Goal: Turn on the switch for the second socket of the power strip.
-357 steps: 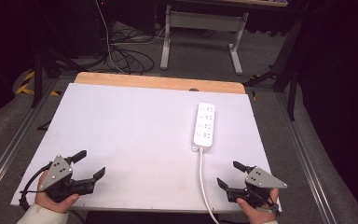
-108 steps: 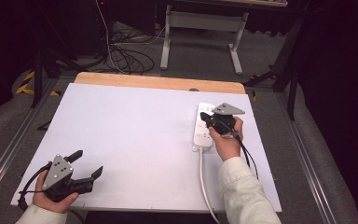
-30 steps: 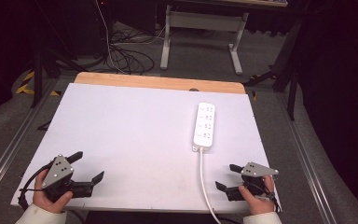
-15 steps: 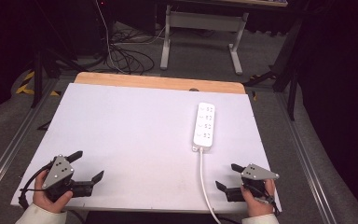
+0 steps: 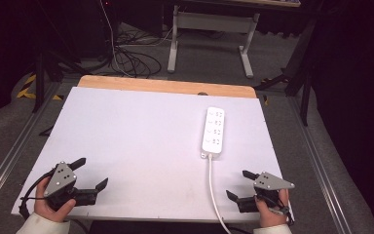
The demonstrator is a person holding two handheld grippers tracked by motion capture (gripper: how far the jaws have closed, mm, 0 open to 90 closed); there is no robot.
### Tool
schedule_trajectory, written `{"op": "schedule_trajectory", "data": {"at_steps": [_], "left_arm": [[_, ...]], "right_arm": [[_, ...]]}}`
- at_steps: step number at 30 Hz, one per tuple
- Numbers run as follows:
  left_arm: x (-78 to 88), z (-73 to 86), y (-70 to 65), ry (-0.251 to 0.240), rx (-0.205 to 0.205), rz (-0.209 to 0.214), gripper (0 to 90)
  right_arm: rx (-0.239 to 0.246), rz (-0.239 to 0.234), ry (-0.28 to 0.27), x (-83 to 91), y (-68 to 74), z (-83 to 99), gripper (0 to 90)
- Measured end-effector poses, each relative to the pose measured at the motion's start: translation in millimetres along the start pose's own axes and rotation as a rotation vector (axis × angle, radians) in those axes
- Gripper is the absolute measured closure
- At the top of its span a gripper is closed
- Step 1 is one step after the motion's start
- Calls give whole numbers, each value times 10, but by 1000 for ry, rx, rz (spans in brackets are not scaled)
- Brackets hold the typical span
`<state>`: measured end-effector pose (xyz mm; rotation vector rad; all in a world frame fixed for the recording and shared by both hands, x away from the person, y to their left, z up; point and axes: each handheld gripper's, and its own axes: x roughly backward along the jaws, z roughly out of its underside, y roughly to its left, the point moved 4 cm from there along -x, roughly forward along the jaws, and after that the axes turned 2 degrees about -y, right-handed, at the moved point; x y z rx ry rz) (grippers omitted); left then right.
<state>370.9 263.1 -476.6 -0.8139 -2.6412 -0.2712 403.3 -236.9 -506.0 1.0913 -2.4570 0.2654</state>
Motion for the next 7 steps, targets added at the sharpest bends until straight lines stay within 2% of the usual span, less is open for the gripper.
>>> {"op": "schedule_trajectory", "data": {"at_steps": [2,7], "left_arm": [[3,-1,4,-4,0,-5,50],[11,11,18,0,0,-7,50]], "right_arm": [[-18,-1,3,-10,-4,1,79],[-23,27,12,-11,-21,4,78]]}}
